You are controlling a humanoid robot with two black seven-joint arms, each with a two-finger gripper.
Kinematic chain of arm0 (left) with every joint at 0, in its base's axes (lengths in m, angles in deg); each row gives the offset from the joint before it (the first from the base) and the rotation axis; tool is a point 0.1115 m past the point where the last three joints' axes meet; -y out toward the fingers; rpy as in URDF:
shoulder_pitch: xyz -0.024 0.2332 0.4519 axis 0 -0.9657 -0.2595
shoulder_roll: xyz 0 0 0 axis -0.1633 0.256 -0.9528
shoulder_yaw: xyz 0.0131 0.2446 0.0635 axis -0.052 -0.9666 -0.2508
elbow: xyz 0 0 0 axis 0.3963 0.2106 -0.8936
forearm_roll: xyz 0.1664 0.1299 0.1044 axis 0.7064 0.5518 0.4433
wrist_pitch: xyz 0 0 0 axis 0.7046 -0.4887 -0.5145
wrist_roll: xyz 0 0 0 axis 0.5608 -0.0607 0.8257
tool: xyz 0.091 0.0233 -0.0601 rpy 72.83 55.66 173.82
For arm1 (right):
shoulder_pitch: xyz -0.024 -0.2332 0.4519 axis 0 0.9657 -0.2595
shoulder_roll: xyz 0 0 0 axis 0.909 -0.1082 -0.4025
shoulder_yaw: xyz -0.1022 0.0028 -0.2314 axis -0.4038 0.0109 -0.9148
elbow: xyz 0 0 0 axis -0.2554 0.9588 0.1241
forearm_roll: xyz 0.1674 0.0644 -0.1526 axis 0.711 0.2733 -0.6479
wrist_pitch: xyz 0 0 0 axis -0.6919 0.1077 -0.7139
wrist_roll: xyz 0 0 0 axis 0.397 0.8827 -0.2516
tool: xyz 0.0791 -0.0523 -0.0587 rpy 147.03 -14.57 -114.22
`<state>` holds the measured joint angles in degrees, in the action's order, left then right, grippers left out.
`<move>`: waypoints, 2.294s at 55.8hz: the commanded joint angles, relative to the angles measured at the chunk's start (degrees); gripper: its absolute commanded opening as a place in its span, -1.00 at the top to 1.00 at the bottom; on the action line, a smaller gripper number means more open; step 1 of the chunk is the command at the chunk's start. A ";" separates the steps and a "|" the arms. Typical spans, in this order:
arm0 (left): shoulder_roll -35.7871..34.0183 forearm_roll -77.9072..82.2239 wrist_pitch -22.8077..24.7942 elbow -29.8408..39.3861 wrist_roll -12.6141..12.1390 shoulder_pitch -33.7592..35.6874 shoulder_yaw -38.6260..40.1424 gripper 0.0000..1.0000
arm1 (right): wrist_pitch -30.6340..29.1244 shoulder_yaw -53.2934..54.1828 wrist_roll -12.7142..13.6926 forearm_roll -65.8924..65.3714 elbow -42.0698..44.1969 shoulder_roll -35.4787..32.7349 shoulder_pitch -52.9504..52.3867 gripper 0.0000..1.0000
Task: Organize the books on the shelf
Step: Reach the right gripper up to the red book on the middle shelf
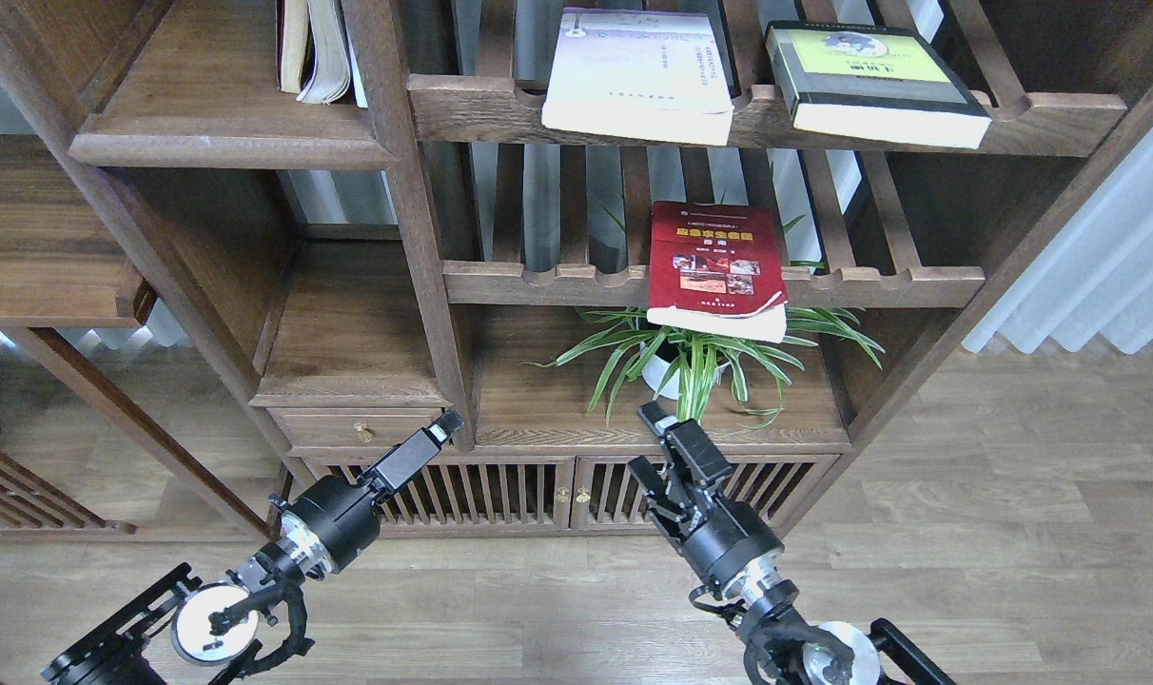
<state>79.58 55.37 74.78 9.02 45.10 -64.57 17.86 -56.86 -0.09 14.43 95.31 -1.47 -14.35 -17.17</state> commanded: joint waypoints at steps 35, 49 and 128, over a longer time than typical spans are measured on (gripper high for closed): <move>0.28 0.05 0.00 0.08 -2.19 -1.00 -0.29 -1.00 | -8.99 3.80 -0.53 -0.35 3.00 0.00 -0.61 -0.98; 0.20 0.05 0.00 -0.62 -2.19 -0.91 0.07 -1.00 | -14.49 3.01 -0.53 -0.35 6.44 0.00 -0.52 -0.98; -3.14 0.05 0.00 -1.15 -2.37 -1.79 6.39 -1.00 | -2.05 -4.73 -6.33 4.66 17.60 0.00 -21.88 -0.97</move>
<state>76.36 55.43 74.78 7.95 42.78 -66.37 24.31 -59.04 -6.56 8.36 99.88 16.12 -14.35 -38.43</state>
